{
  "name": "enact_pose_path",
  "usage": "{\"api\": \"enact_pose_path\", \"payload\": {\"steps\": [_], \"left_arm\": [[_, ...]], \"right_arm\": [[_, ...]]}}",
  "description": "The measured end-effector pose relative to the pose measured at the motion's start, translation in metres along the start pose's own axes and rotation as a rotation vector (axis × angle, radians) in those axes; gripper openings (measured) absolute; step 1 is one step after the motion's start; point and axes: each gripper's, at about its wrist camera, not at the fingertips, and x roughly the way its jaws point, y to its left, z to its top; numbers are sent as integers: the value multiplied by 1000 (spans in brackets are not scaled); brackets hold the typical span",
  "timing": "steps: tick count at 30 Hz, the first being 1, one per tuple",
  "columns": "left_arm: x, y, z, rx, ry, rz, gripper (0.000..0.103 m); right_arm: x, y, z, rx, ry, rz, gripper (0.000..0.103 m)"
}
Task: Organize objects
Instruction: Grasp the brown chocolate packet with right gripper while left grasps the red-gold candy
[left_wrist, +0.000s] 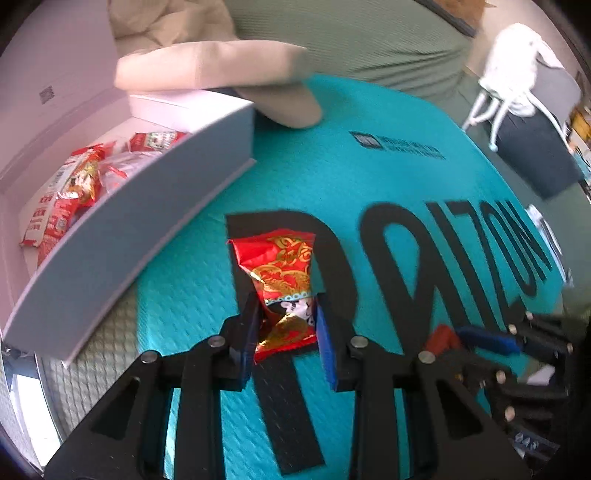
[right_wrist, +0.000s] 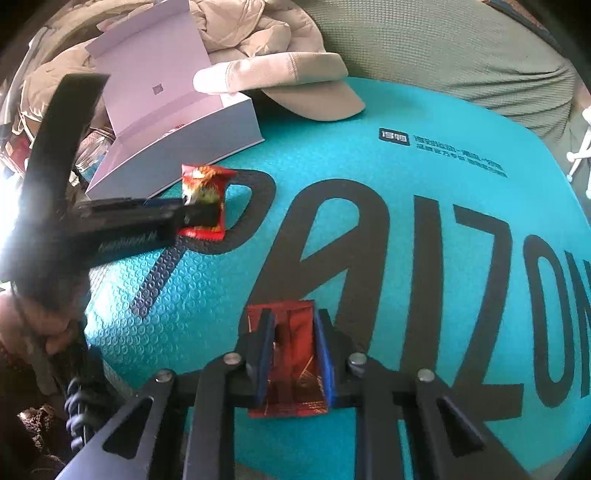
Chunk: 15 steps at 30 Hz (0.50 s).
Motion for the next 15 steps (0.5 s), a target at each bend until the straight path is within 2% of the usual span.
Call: {"api": "enact_pose_path", "payload": {"steps": [3, 5, 6, 7, 8, 11, 15], "left_arm": [[-7, -3, -11, 5, 14, -15, 27], [-14, -5, -19, 5, 28, -31, 27], [-14, -5, -21, 4, 31, -33, 27], [-14, -5, -23, 3, 32, -32, 28], [-17, -6, -28, 6, 32, -35, 28], [-22, -9, -36, 16, 22, -32, 28], [-23, -15, -40, 43, 6, -12, 28]], "right_arm": [[-4, -2, -4, 4, -1, -6, 22], [-8, -4, -7, 12, -5, -5, 27], [-7, -5, -6, 15, -8, -4, 31], [-8, -5, -7, 18, -11, -5, 46], [-8, -5, -7, 23, -12, -10, 54], [-7, -3, -10, 20, -5, -16, 55], [-4, 6, -16, -45, 0, -66, 56]]}}
